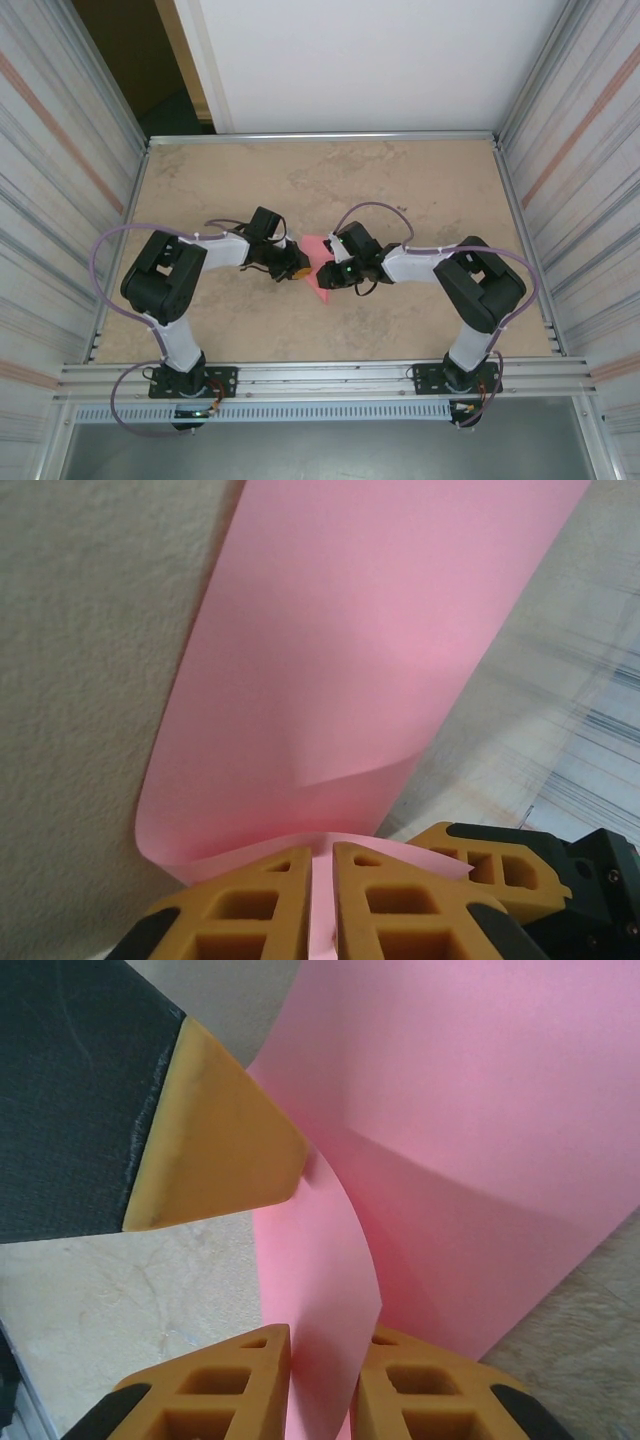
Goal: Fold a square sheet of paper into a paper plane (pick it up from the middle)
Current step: Third fold the triangle at the center of the table.
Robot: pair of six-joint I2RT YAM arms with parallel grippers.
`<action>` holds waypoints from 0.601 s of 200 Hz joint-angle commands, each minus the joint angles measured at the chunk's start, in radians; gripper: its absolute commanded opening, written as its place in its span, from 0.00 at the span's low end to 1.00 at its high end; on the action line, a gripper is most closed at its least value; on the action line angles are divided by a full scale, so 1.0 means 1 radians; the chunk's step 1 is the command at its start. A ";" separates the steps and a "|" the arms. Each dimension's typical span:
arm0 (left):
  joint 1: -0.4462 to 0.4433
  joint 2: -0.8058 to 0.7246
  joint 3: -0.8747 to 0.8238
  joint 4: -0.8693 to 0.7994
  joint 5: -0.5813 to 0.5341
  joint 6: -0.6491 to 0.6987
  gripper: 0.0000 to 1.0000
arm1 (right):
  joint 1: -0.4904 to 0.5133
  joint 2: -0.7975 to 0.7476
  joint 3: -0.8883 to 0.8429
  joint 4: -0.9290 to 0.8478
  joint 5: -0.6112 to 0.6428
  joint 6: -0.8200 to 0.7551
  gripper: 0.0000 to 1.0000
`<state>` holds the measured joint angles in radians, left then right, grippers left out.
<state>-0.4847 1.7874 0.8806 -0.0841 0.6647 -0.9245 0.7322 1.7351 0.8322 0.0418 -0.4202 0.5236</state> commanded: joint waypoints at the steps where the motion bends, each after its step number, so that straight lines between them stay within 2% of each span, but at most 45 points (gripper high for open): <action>1: -0.003 0.013 0.022 -0.020 0.010 0.008 0.15 | -0.012 -0.020 0.008 0.005 -0.026 0.029 0.23; 65: -0.003 0.007 0.019 -0.022 0.010 0.012 0.15 | -0.022 -0.014 -0.001 0.047 -0.052 0.064 0.24; 96: -0.003 -0.003 0.024 -0.026 0.011 0.014 0.15 | -0.023 -0.013 -0.005 0.046 -0.040 0.063 0.11; 120: -0.003 -0.030 0.049 -0.047 0.003 0.029 0.16 | -0.022 -0.005 0.000 0.022 -0.013 0.044 0.06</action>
<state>-0.4847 1.7878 0.8848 -0.0887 0.6647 -0.9211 0.7174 1.7351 0.8322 0.0814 -0.4484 0.5755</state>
